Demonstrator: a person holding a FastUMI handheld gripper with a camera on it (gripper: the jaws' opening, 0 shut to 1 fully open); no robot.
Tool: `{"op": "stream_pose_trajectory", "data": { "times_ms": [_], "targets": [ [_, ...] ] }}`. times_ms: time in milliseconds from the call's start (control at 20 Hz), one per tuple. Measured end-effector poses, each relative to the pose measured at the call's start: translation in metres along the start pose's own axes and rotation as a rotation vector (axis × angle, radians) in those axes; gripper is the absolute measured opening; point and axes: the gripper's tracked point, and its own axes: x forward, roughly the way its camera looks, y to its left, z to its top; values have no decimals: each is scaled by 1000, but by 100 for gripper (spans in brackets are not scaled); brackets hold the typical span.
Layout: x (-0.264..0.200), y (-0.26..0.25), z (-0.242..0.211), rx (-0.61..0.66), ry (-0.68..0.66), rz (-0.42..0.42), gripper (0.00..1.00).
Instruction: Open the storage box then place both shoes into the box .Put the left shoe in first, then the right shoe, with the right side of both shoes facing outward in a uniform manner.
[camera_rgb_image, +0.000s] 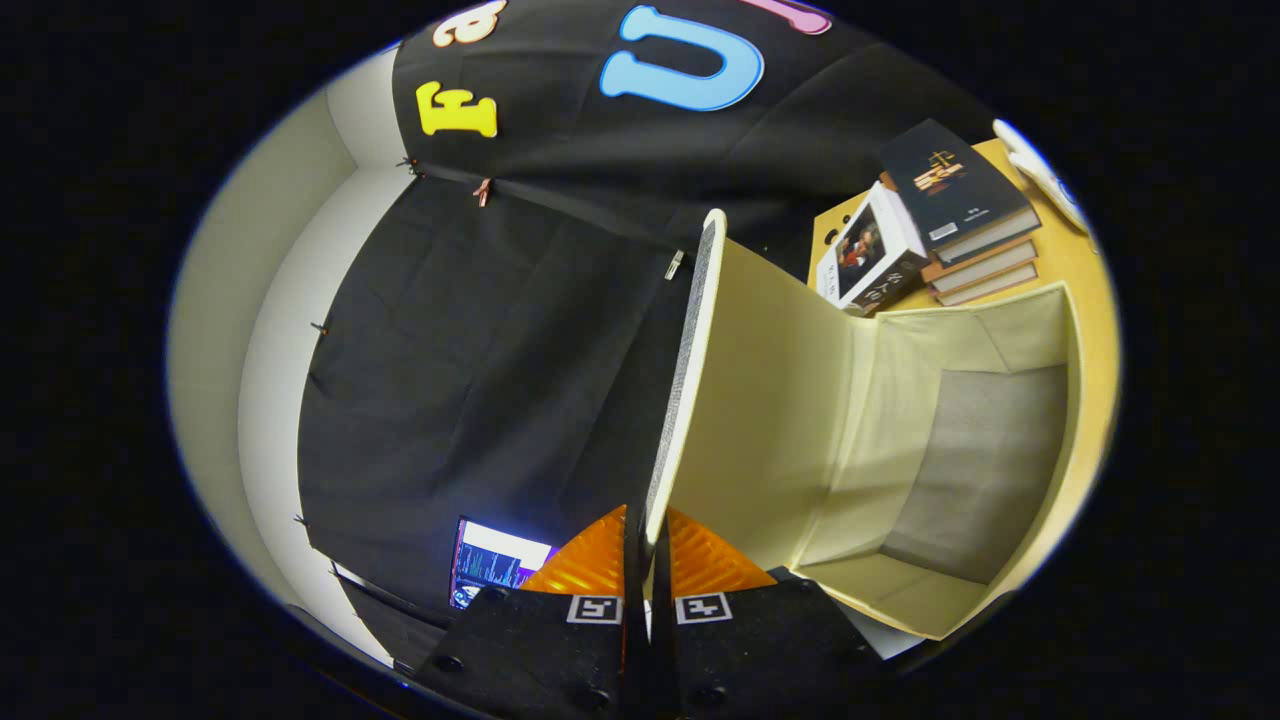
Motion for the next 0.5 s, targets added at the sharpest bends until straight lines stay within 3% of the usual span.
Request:
{"op": "stream_pose_trajectory", "data": {
  "times_ms": [500],
  "targets": [
    [118, -7, -30, -68, 98, -78, 6]
  ]
}}
